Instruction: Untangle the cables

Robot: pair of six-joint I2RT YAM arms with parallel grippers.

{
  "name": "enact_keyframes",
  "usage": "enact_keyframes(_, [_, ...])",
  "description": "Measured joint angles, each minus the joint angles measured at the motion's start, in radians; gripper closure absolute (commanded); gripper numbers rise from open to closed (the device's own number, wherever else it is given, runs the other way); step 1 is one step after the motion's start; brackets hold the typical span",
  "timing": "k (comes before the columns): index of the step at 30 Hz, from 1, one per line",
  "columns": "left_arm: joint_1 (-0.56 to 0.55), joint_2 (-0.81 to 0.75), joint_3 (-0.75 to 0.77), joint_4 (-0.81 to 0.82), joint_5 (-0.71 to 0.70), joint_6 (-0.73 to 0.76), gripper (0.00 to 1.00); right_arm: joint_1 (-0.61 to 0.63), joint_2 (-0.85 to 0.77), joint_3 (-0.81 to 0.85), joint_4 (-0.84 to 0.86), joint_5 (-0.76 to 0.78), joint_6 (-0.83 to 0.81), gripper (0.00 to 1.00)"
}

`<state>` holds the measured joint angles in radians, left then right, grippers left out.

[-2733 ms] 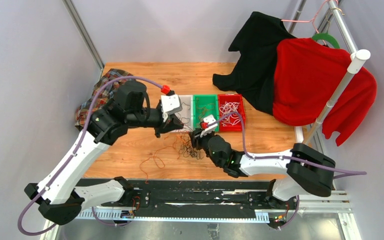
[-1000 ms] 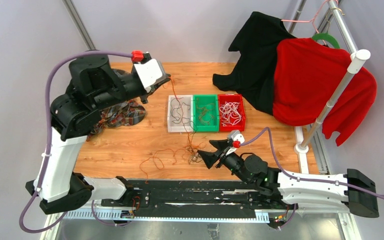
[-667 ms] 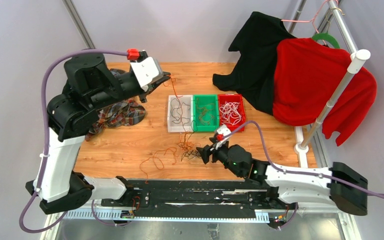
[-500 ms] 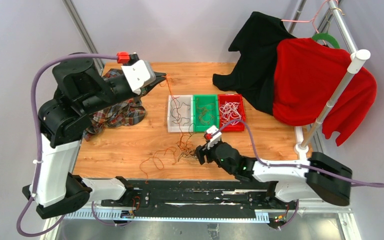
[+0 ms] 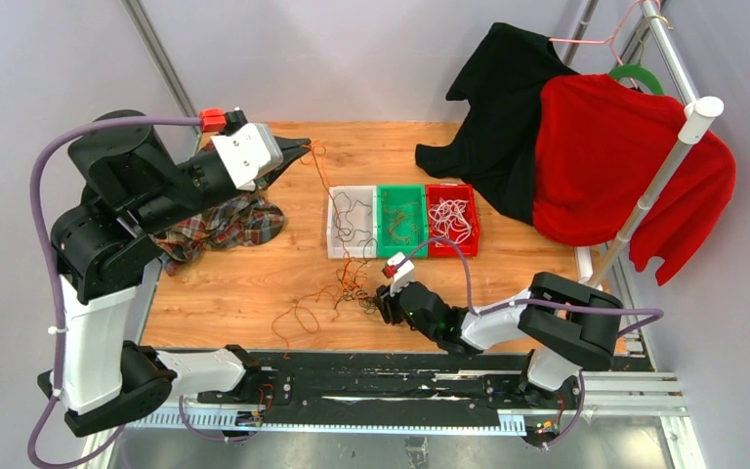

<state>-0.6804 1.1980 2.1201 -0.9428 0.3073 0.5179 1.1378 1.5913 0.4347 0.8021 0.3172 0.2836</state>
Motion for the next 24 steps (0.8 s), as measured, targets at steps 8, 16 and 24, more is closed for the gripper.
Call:
enact_keyframes(8, [0.0,-0.013,0.021,-0.001,-0.027,0.052,1.0,0.0,-0.007,-0.068,0.111,-0.029,0.048,0.99])
enact_keyframes(16, [0.0,0.022,0.181,0.001,-0.118,0.173,1.0,0.0,-0.178,-0.181,0.0,0.096,0.122,0.99])
enact_keyframes(24, [0.0,0.015,0.24,0.055,-0.189,0.262,1.0,0.0,-0.422,-0.176,-0.299,0.269,0.186,0.99])
